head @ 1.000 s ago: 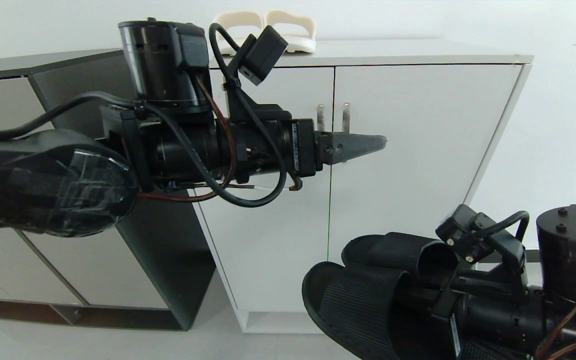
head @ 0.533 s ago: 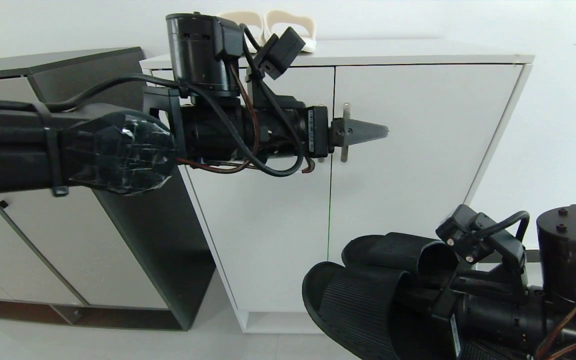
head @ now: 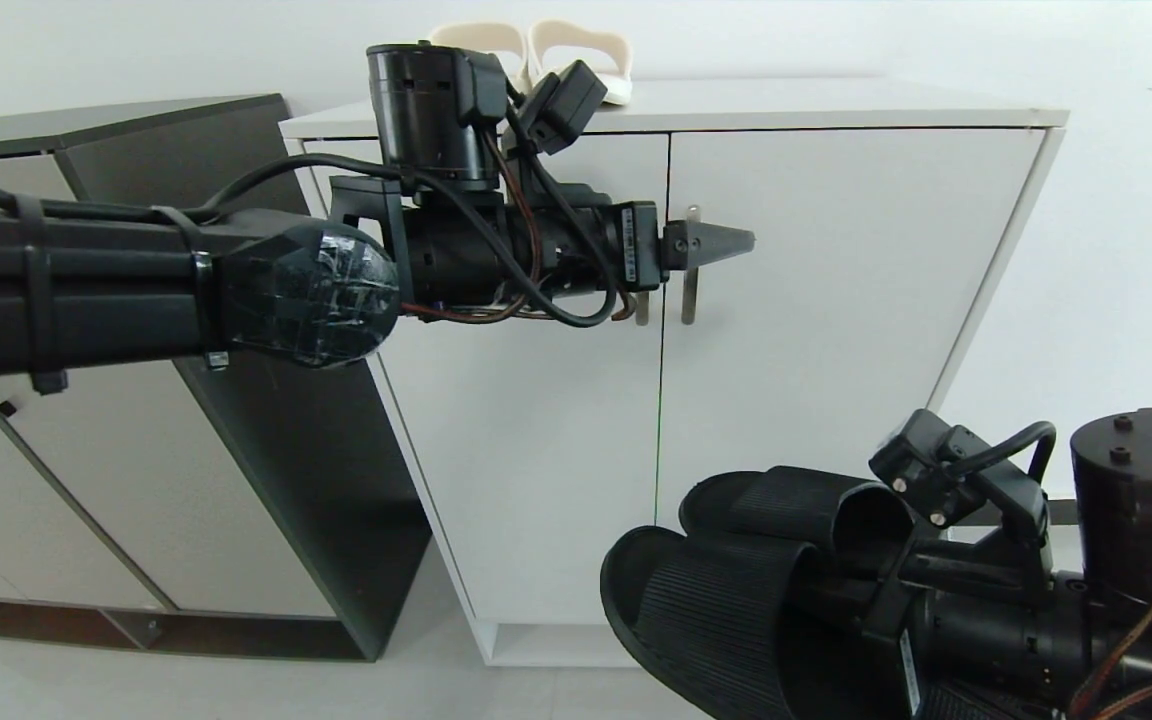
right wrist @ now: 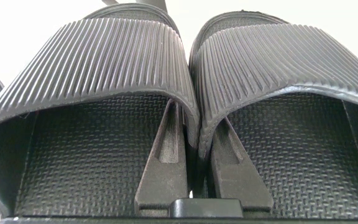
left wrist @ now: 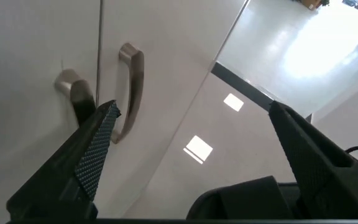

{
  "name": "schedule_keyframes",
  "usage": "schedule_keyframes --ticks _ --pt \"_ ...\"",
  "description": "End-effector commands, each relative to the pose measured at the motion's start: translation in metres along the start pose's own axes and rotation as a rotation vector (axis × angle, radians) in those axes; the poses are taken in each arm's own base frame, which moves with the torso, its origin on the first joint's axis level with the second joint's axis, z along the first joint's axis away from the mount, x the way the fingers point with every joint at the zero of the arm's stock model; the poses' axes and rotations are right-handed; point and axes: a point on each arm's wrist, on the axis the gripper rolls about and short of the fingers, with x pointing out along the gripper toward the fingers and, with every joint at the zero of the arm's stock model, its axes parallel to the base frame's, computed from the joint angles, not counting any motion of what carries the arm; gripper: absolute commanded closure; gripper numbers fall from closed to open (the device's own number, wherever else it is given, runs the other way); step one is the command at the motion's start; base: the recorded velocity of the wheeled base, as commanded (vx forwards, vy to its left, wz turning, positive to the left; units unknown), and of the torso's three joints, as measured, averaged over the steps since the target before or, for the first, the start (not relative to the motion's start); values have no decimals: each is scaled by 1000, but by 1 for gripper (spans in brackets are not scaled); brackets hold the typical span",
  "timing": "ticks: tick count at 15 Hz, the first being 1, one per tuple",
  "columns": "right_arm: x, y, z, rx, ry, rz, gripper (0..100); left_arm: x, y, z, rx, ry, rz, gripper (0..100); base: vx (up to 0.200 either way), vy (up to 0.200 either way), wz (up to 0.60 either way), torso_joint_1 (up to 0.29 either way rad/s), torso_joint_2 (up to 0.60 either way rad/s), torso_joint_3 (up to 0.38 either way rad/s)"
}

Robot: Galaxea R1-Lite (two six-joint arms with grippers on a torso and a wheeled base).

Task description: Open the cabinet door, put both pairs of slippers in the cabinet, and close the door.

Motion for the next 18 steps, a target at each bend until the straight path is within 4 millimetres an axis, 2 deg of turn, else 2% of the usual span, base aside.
schedule_keyframes --ticks 1,5,8,9,13,18 --pt "1 0 -1 -1 3 2 100 6 5 -1 1 -6 13 0 0 0 0 0 0 0" --pt "1 -2 -1 2 3 -6 100 27 17 -13 -7 12 17 0 0 0 0 0 0 0" --pt "1 -2 -1 2 6 -4 100 35 20 -15 -6 10 15 0 0 0 0 0 0 0" --pt "3 -2 -2 2 14 -5 100 35 20 -14 -6 7 13 100 0 0 0 0 0 0" --pt "2 -1 -3 4 17 21 100 27 15 -11 -16 9 12 100 0 0 0 0 0 0" --pt "-11 1 -8 -6 15 120 100 -6 -27 -11 -22 44 -47 100 0 0 0 0 0 0"
